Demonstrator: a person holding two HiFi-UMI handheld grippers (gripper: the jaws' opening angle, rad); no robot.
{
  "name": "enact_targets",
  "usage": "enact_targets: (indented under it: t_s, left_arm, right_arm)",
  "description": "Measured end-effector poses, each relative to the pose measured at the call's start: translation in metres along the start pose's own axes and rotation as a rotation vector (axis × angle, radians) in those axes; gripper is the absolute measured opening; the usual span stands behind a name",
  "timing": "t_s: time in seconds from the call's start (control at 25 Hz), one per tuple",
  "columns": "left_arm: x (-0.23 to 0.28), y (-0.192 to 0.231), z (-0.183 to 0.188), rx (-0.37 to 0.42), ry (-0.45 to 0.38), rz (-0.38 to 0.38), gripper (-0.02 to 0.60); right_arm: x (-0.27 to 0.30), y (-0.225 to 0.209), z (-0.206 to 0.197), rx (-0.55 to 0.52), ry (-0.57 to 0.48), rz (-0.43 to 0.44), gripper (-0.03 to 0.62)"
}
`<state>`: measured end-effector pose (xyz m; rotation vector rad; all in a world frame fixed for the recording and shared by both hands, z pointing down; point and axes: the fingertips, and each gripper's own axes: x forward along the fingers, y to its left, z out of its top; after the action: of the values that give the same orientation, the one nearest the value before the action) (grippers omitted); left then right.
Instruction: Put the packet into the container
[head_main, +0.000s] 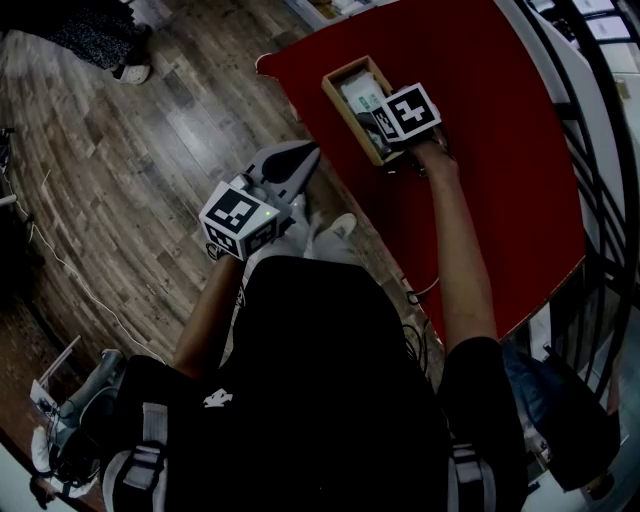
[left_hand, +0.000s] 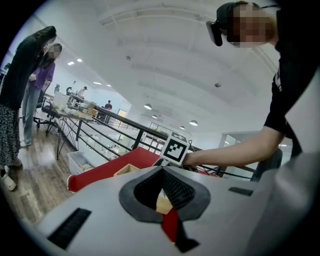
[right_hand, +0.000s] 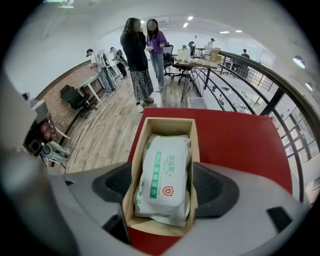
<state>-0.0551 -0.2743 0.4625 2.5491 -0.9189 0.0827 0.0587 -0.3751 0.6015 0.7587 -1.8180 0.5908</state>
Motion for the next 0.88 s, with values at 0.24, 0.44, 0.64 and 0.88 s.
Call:
enact_targets:
  t_s: [0.24,0.44,0.64,0.88]
  left_arm:
    - [0.003,-0.005,0.009,0.018,-0.016,-0.006,0.003]
    - [0.002,-0.023,0.019,0.051,-0.025,-0.023,0.003]
    - [0.007,-0.05,0.029,0.084,-0.03,-0.053,0.003]
    - [0.01,-0.075,0.042,0.14,-0.036,-0.082,0.003]
  right_arm:
    - [-0.026,0.002,0.005,0.015,-0.095,-0.008,0.322]
    - [-0.065,0.019,-0.004,0.071,-0.276,0.004,0.152]
    - [-0.111,0.04,-0.022,0.097,-0.446,0.004,0.051]
    - [-0.183,0.063,-0.029,0.138,-0.728,0.002,0.029]
